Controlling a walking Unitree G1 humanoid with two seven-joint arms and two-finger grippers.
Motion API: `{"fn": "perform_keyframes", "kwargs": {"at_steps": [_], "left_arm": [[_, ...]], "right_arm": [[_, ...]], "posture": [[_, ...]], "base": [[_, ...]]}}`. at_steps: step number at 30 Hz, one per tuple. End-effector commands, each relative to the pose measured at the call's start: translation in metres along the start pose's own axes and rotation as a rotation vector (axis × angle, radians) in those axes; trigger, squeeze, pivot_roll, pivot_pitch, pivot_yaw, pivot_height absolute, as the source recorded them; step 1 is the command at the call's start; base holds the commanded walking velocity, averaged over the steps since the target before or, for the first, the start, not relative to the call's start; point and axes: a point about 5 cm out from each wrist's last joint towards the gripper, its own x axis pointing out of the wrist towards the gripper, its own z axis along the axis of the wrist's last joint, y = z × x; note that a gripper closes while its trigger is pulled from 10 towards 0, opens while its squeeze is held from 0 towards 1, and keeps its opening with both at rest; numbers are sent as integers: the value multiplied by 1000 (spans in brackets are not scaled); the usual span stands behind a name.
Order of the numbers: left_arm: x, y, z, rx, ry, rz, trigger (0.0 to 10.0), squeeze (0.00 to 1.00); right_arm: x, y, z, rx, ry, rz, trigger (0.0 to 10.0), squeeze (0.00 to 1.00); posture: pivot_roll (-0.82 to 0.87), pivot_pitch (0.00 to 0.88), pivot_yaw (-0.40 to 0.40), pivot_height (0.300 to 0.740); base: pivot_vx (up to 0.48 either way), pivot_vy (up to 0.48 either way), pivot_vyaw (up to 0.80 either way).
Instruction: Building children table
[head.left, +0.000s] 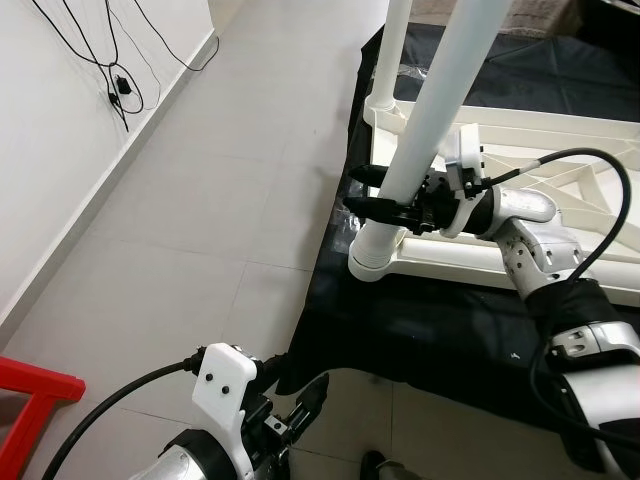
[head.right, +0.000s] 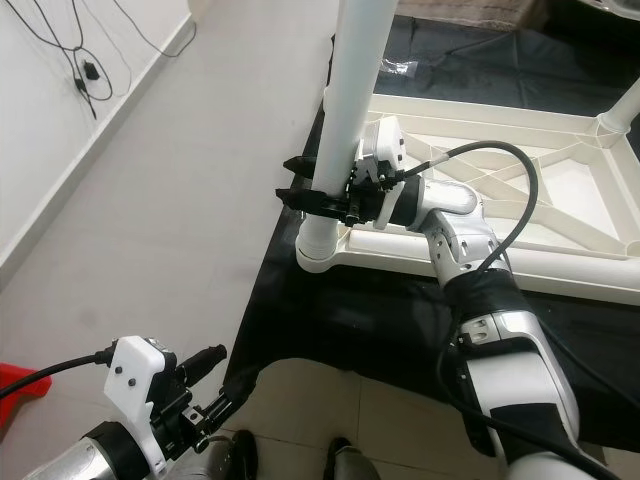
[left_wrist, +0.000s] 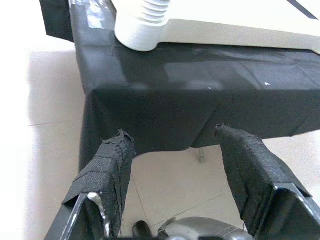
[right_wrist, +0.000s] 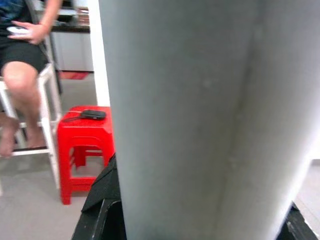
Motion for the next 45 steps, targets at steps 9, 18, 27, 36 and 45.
{"fn": "perform_keyframes", "kwargs": {"at_steps": [9,18,27,36,45], "left_arm": [[0,0,-5,-17,15,15,10000,0],[0,-1,-5,-19,11,18,10000,0],[0,-1,-5,-20,10,17,10000,0],[0,-2,-5,-26,7,22,10000,0],[0,-3,-5,-29,5,19,10000,0]], "right_arm": [[6,2,-53,230,224,-218,10000,0],[13,-9,-57,251,197,-430,10000,0],[17,-16,-63,272,170,-687,10000,0],[20,-13,-78,249,251,-856,10000,0],[35,-3,-83,141,363,-833,10000,0]], "posture": [[174,304,-11,740],[172,306,-14,740],[172,310,-13,740],[174,308,-19,740],[165,299,-21,740]], "base": [[0,0,0],[0,0,0],[0,0,0],[0,0,0],[0,0,0]]}}
